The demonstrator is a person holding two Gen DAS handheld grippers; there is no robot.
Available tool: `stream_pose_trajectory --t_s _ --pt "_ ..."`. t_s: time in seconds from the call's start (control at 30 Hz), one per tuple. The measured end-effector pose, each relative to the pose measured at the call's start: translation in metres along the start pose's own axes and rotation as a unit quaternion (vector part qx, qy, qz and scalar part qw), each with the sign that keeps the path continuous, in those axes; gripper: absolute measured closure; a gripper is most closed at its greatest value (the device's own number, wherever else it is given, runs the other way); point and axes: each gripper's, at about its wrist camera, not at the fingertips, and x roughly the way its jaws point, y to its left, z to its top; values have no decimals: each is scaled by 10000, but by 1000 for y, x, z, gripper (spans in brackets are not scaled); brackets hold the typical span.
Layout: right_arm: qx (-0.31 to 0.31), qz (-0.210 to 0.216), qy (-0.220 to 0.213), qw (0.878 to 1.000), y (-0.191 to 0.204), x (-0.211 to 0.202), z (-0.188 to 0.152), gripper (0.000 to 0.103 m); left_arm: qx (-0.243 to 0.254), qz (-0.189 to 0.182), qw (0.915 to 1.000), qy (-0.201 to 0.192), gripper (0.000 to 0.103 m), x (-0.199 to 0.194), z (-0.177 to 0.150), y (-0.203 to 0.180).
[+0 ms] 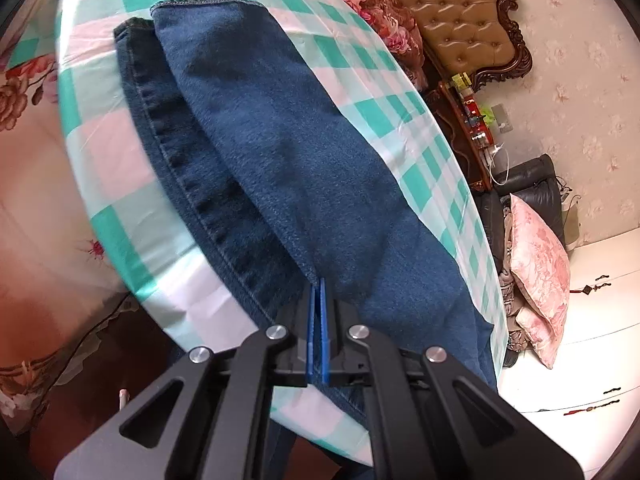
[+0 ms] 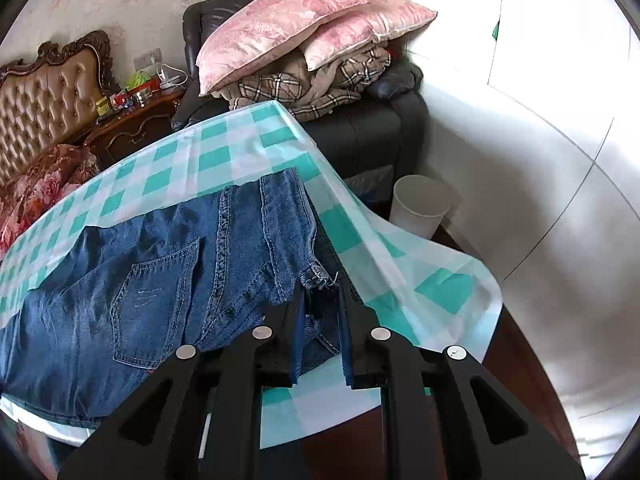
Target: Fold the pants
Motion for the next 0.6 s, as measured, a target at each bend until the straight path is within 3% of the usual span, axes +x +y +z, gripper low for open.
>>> stream_pose_trajectory --t_s 0.3,0.47,0.53,0.6 --pt "102 -105 489 9987 -9 38 -15 88 -95 239 9994 234 101 24 -5 17" --pt "112 49 277 9995 -10 22 -10 88 125 150 9998 20 102 6 -6 3" --pt "40 -81 475 9988 -9 41 -14 88 209 225 9995 40 102 9 -9 3" --pt "52 -139 622 9980 -11 56 -21 88 -23 213 9996 176 102 18 -10 16"
